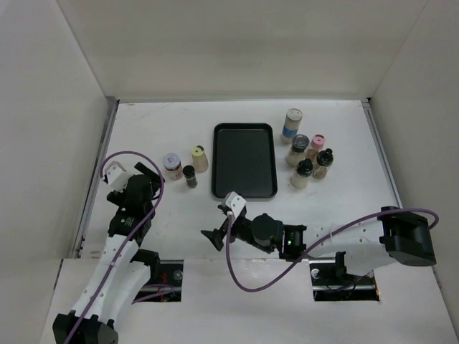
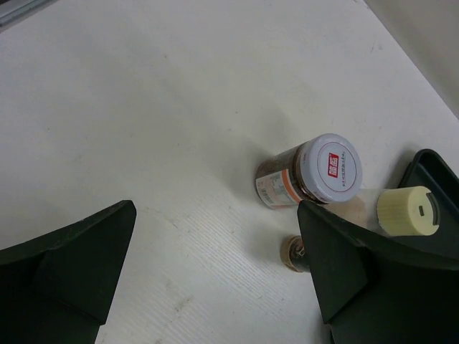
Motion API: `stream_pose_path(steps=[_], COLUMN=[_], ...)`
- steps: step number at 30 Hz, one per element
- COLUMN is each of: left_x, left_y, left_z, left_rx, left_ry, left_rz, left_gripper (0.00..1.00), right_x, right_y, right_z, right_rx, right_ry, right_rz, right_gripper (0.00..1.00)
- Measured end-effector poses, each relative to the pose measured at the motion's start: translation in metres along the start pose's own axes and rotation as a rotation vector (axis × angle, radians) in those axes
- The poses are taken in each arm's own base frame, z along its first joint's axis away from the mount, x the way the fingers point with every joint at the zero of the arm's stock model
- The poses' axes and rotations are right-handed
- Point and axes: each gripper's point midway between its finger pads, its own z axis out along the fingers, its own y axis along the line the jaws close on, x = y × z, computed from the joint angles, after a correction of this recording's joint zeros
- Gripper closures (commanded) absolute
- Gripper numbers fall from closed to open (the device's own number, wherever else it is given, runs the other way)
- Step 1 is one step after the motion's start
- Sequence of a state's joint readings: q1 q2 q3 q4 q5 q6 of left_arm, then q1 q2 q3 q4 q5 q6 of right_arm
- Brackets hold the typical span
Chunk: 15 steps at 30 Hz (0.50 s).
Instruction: Organize the condiment bottles
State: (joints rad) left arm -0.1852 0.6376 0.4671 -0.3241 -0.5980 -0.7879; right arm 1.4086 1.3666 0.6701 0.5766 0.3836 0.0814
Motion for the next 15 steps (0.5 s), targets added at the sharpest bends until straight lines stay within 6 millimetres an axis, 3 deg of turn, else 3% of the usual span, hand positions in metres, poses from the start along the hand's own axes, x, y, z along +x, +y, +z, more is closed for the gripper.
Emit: stream_pose_path(steps=[3,7,12,15], left_x=[0.002,0.000,0.000,-0.001], left_y=[0.001,-0.004,-0.023,-0.037], left_z=[0.001,0.004,0.009,0.011], left_rx=[-0.004,0.013,0.067,0.109], left_ry=[0.004,-0.010,-0.023,-0.040], left_rz=[0.007,0.005,0.028,0.038], left_gripper=[0.00,0.00,0.00,0.00], right_x=[0.007,0.010,0.007,-0.006], right_y=[0.000,-0.001,-0.006,-0.022], right_z=[0.002,0.003,0.003,0.002], right_rx=[0.002,0.003,0.022,0.069], right_ry=[0.017,0.023,0.016,-0.020], right_rz=[-0.014,-0.020,-0.012,0.039], right_gripper=[0.03,0.16,0.69,0.74])
